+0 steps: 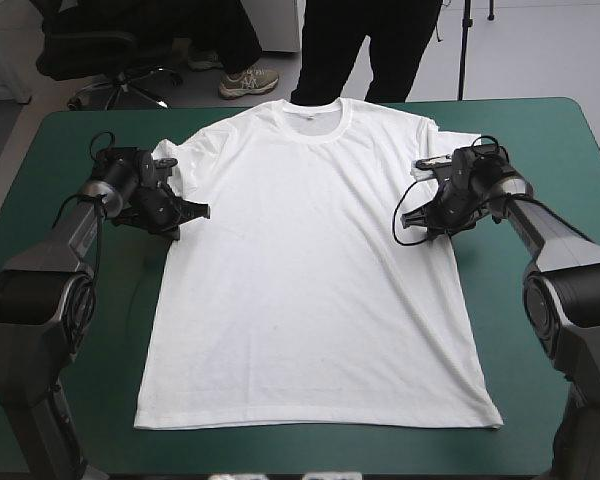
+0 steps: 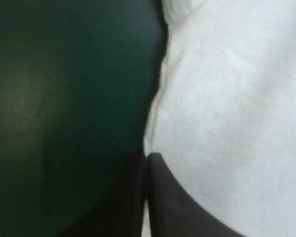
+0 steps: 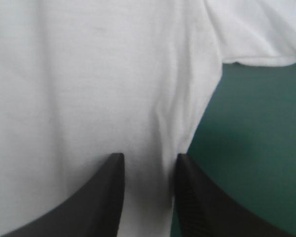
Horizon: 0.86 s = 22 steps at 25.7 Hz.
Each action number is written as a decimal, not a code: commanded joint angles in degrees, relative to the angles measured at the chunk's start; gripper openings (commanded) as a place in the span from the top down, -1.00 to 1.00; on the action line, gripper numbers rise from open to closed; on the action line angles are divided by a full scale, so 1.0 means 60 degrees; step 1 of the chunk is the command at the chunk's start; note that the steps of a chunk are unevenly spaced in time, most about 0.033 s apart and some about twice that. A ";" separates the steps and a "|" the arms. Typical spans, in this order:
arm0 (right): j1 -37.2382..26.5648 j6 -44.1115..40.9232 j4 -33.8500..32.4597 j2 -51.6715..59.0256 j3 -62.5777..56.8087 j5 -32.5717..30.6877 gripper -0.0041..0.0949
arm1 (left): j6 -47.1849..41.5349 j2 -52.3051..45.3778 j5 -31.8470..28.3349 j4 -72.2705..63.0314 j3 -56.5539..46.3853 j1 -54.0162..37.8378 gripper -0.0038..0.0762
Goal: Fold the cloth
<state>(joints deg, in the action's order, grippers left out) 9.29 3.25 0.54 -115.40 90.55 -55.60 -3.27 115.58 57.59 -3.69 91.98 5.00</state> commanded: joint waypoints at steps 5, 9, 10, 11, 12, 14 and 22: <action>-0.0476 0.0074 0.0340 -0.0121 0.0058 -0.0534 0.86 | -0.0003 -0.0408 0.0045 -0.0081 0.0961 0.0027 0.95; -0.0577 0.0421 0.0633 0.0121 0.0099 -0.0647 0.95 | -0.0003 -0.0408 0.0048 -0.0081 0.1008 0.0027 0.95; -0.0577 0.0468 0.0633 0.0251 0.0146 -0.0617 0.95 | -0.0003 -0.0408 0.0071 -0.0123 0.1008 0.0027 0.95; -0.0577 0.0468 0.0633 0.0341 0.0208 -0.0617 0.95 | -0.0003 -0.0408 0.0088 -0.0168 0.1016 0.0027 0.95; -0.0577 0.0468 0.0616 0.0464 0.0330 -0.0617 0.95 | -0.0003 -0.0408 0.0124 -0.0189 0.1016 0.0027 0.95; -0.0577 0.0468 0.0616 0.0678 0.0664 -0.0657 0.95 | 0.0056 -0.0474 0.0240 -0.0300 0.1016 0.0027 0.95; -0.0577 0.0468 0.0651 0.1632 0.2111 -0.0939 0.95 | 0.0343 -0.1685 0.0223 -0.0438 0.1016 0.0027 0.95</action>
<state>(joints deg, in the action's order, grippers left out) 6.29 5.45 4.40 -111.29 98.92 -61.12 -1.71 112.28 59.74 -5.45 96.27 5.00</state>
